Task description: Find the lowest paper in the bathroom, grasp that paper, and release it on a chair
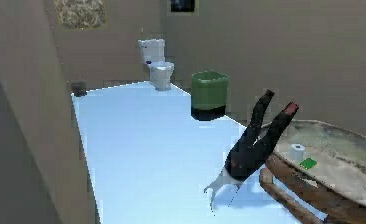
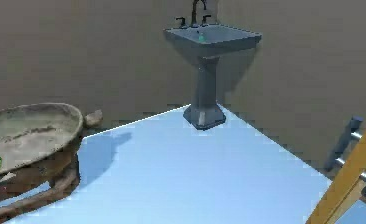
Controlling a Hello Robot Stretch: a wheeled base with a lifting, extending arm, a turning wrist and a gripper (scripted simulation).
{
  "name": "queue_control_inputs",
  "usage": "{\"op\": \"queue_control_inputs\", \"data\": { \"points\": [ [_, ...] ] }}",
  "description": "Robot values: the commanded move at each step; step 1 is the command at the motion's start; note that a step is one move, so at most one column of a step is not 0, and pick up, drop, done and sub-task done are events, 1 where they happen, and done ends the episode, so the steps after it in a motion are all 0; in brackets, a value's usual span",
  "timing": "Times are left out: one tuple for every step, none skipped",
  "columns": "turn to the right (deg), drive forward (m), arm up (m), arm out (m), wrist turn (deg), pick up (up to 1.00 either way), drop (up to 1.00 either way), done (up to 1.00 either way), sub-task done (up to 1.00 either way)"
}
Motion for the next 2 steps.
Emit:
{"op": "queue_control_inputs", "data": {
  "points": [
    [45.0,0.0,0.0,0.0,0.0,0.0,0.0,0.0,0.0],
    [15.0,0.0,0.0,0.0,0.0,0.0,0.0,0.0,0.0]
  ]
}}
